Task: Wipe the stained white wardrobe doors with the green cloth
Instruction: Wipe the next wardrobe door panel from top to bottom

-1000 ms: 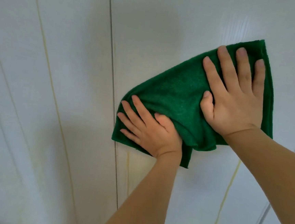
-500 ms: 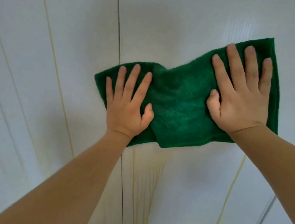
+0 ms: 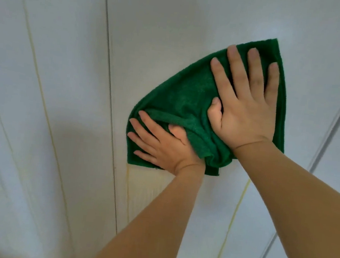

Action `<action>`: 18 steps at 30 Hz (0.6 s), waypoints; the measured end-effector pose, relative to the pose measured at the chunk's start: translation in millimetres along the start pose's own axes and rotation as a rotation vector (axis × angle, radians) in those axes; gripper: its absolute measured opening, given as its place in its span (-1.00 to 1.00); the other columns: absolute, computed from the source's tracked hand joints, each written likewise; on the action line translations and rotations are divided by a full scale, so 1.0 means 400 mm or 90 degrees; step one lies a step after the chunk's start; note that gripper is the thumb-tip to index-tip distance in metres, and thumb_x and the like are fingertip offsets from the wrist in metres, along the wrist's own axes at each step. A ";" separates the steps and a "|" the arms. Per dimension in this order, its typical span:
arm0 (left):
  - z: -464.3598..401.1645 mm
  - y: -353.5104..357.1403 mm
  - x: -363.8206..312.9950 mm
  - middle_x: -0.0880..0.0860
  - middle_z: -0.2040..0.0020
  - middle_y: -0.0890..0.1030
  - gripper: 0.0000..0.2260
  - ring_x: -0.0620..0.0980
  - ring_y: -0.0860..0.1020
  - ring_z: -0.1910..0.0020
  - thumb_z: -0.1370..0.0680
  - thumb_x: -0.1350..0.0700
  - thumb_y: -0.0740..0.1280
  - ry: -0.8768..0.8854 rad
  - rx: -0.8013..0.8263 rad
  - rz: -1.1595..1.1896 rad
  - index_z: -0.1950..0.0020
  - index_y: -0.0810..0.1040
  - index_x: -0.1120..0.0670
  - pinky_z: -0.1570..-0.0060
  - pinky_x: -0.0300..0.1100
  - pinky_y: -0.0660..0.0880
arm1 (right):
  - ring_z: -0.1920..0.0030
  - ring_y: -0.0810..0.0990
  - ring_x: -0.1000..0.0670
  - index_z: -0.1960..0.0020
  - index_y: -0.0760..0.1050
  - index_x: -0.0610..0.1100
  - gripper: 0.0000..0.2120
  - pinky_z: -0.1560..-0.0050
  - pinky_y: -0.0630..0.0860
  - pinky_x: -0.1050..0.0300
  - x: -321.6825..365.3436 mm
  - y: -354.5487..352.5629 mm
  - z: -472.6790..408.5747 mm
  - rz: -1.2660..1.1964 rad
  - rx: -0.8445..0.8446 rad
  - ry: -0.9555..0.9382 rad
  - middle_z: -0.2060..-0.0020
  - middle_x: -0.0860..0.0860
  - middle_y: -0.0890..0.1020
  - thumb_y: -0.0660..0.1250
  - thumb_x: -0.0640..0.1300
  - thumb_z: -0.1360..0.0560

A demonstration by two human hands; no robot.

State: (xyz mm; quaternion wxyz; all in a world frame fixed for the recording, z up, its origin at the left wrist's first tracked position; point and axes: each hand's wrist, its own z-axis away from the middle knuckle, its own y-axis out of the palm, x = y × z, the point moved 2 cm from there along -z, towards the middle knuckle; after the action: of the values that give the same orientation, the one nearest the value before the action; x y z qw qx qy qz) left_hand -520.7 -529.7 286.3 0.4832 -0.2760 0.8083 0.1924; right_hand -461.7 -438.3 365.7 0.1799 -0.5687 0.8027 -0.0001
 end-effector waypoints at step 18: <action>-0.112 -0.033 0.001 0.10 -0.57 0.32 -0.39 0.23 0.20 -0.56 -0.50 -0.01 0.25 0.853 0.082 -0.208 -0.57 0.32 -0.03 -0.51 0.32 0.01 | -0.51 0.07 -0.36 -0.56 0.11 -0.23 -0.32 -0.51 -0.13 -0.30 0.056 0.059 0.355 -0.065 -0.028 0.633 -0.53 -0.29 0.18 0.06 -0.07 -0.47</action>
State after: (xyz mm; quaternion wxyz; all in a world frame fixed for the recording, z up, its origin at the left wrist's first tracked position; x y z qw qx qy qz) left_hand -542.9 -565.8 305.9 -0.0819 -0.4242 0.8905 -0.1427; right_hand -448.5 -421.4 221.6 -0.2368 -0.5419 0.7622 -0.2633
